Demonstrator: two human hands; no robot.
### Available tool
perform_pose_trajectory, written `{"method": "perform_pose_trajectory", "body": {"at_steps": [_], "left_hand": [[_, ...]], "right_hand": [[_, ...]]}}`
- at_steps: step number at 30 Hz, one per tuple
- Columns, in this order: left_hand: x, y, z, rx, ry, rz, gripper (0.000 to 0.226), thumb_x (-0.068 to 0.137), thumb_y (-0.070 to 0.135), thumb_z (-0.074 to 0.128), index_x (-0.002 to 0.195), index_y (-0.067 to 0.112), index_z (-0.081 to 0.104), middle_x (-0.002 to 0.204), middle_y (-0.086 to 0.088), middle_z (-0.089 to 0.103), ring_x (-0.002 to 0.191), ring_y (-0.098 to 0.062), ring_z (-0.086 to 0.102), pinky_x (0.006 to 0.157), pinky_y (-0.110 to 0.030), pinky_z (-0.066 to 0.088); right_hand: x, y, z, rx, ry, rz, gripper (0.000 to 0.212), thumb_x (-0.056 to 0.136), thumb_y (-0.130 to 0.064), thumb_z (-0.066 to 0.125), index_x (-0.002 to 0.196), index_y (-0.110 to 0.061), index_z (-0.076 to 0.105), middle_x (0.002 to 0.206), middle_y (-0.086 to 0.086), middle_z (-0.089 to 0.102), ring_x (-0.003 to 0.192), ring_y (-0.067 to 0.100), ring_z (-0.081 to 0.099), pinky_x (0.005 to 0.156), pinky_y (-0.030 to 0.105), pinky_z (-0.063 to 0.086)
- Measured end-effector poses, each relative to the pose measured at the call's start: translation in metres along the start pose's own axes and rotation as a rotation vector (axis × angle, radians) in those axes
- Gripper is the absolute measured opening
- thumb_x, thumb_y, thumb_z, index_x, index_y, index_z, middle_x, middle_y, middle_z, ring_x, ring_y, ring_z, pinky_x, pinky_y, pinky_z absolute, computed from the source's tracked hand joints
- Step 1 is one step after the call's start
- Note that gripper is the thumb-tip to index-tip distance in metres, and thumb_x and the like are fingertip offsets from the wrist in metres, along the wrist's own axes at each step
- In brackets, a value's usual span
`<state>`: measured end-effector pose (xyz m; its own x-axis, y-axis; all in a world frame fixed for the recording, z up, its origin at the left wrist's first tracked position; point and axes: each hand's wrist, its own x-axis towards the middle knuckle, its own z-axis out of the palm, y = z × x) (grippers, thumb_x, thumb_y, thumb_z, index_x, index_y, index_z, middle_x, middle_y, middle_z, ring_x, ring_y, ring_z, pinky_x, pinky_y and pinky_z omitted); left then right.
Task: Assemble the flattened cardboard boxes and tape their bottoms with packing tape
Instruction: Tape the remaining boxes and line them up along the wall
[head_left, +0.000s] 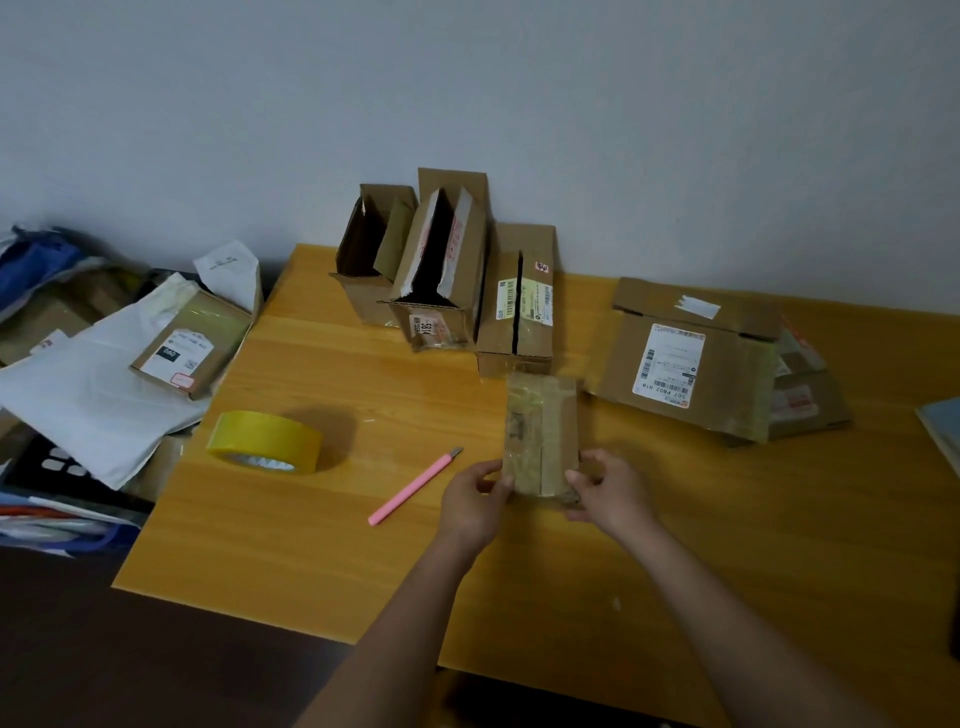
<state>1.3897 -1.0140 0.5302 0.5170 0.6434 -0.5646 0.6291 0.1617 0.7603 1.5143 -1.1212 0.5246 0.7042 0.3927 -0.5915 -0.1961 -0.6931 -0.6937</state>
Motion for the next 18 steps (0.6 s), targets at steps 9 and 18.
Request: {"method": "perform_pose_trajectory", "body": {"at_steps": [9, 18], "left_hand": [[0.006, 0.004, -0.092, 0.153, 0.306, 0.239, 0.019, 0.097, 0.011, 0.054, 0.113, 0.010, 0.064, 0.101, -0.001, 0.062, 0.074, -0.004, 0.058, 0.059, -0.012, 0.043], [0.040, -0.023, -0.226, 0.694, 0.471, 0.378, 0.027, 0.093, 0.015, 0.058, 0.120, 0.012, 0.063, 0.123, -0.009, 0.057, 0.112, -0.030, 0.050, 0.091, -0.041, 0.041]], "right_hand": [[-0.018, -0.080, 0.016, -0.386, 0.241, -0.303, 0.036, 0.089, -0.010, 0.063, 0.122, -0.022, 0.056, 0.118, 0.001, 0.053, 0.096, 0.015, 0.056, 0.080, 0.033, 0.053], [-0.022, -0.111, 0.140, -0.405, -0.330, -0.328, 0.020, 0.098, -0.016, 0.052, 0.115, -0.021, 0.062, 0.108, -0.003, 0.059, 0.073, 0.016, 0.061, 0.053, 0.022, 0.044]]}}
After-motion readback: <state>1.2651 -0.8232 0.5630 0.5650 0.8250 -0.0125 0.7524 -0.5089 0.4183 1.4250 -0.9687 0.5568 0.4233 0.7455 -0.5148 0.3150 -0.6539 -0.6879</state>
